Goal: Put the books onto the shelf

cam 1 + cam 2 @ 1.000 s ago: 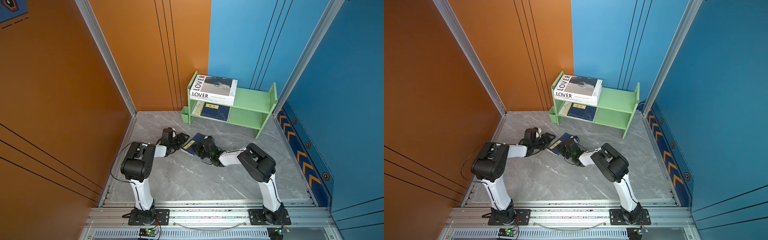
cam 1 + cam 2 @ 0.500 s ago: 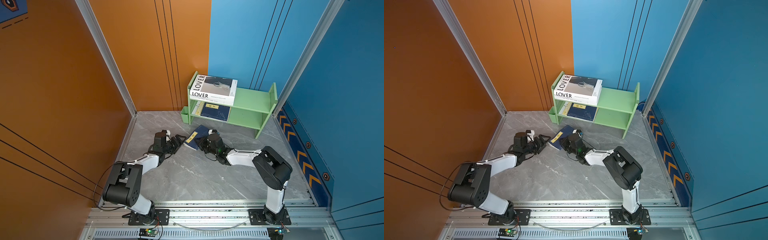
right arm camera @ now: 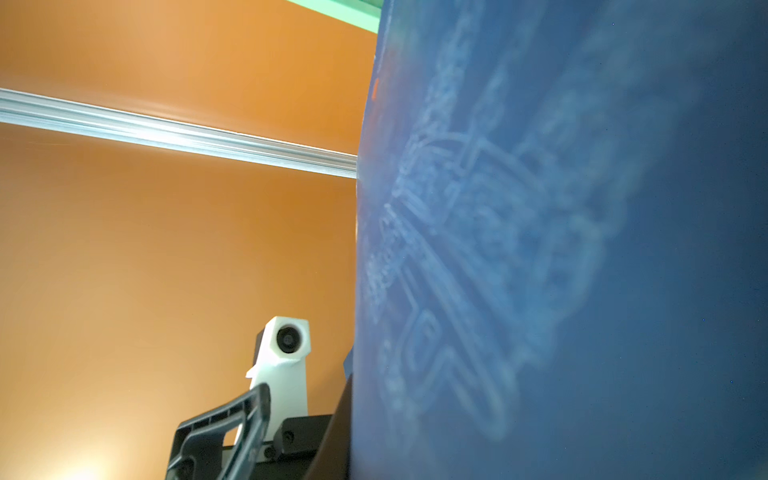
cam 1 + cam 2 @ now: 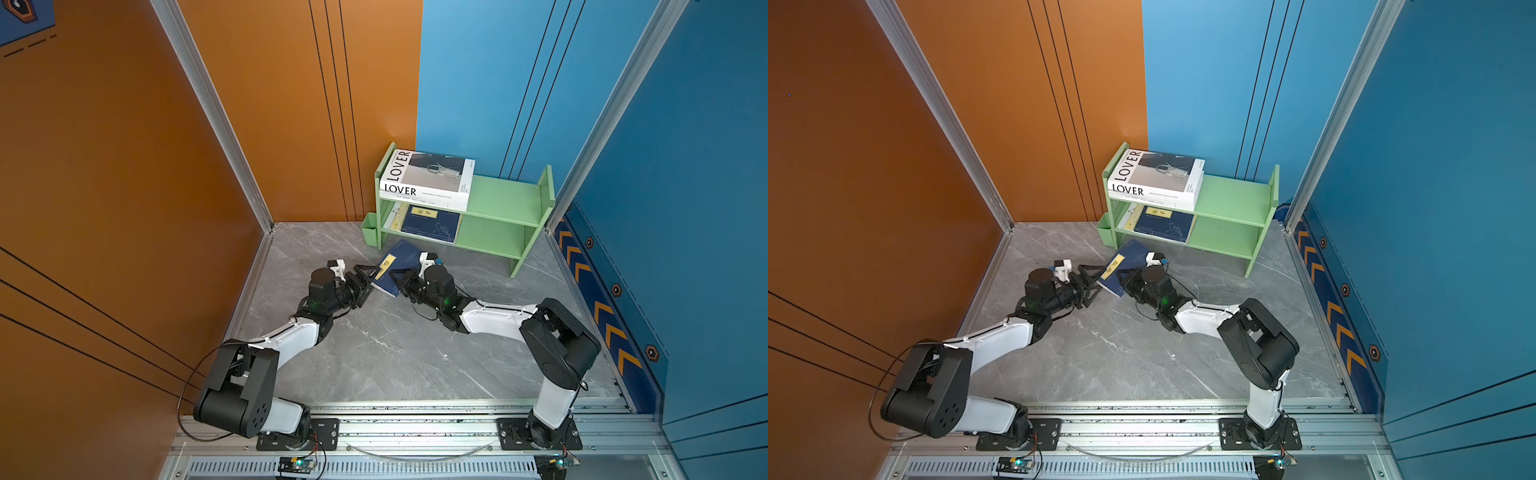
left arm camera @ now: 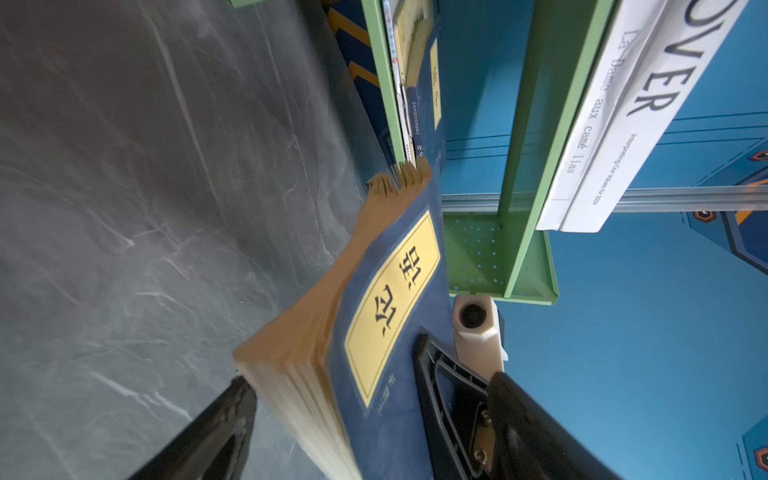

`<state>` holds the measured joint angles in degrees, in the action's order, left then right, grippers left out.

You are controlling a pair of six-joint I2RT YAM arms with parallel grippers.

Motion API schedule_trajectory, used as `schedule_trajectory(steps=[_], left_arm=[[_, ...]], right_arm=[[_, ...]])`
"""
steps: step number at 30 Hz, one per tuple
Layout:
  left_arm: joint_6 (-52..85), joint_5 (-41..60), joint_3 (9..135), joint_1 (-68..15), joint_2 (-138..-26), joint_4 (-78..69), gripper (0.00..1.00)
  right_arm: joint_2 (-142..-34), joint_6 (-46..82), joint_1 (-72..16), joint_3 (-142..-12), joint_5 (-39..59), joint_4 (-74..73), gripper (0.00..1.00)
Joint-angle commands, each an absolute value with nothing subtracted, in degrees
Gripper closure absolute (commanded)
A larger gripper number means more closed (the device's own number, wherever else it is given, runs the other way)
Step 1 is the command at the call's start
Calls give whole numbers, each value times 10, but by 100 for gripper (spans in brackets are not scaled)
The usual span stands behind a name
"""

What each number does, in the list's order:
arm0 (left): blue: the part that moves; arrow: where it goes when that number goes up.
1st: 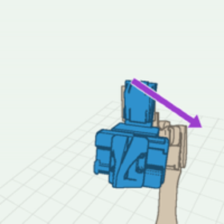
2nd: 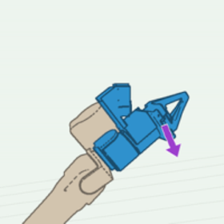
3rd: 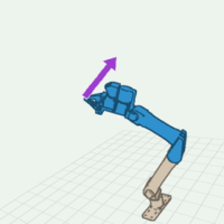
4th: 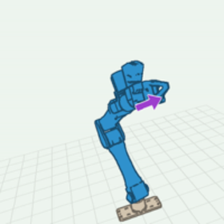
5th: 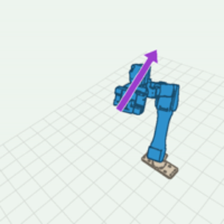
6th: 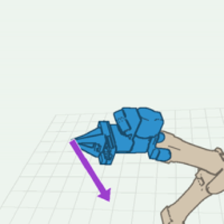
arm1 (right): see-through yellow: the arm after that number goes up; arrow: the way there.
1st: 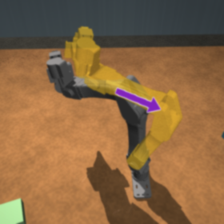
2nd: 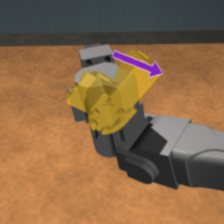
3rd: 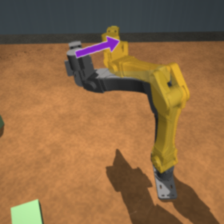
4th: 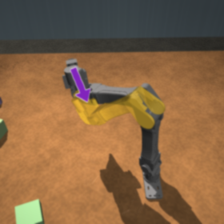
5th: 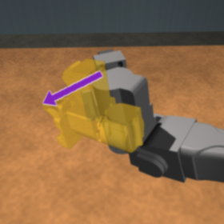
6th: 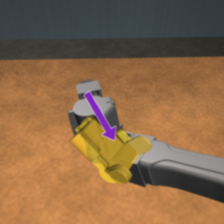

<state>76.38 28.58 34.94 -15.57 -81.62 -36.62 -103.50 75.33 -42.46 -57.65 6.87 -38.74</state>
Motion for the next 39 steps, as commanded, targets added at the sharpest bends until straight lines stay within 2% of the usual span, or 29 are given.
schedule_trajectory(steps=[1, 6, 10, 18, 22, 24, 28, 32, 36, 39], left_arm=[[804, 288, 347, -170, -831, -429, 13], [799, 290, 362, -177, -862, -432, 12], [819, 288, 371, -192, -893, -494, 24], [938, 256, 353, -196, -997, -803, 60], [926, 253, 354, -203, -1015, -806, 70], [918, 251, 355, -203, -1010, -802, 72], [919, 261, 359, -190, -1004, -800, 84], [919, 288, 364, -176, -994, -785, 92], [914, 339, 366, -156, -974, -757, 96], [897, 387, 370, -140, -950, -717, 96]], right_arm=[[-1004, 728, -428, -577, 84, -453, 88], [-1000, 718, -427, -594, 96, -450, 88], [-1001, 726, -428, -595, 96, -469, 88], [-1001, 723, -429, -589, 81, -488, 87], [-1001, 722, -428, -588, 79, -480, 84], [-1001, 722, -425, -585, 79, -475, 81], [-996, 725, -416, -572, 78, -475, 70], [-984, 727, -406, -556, 92, -468, 54], [-966, 721, -355, -542, 151, -454, 37], [-956, 714, -323, -539, 222, -421, 33]])
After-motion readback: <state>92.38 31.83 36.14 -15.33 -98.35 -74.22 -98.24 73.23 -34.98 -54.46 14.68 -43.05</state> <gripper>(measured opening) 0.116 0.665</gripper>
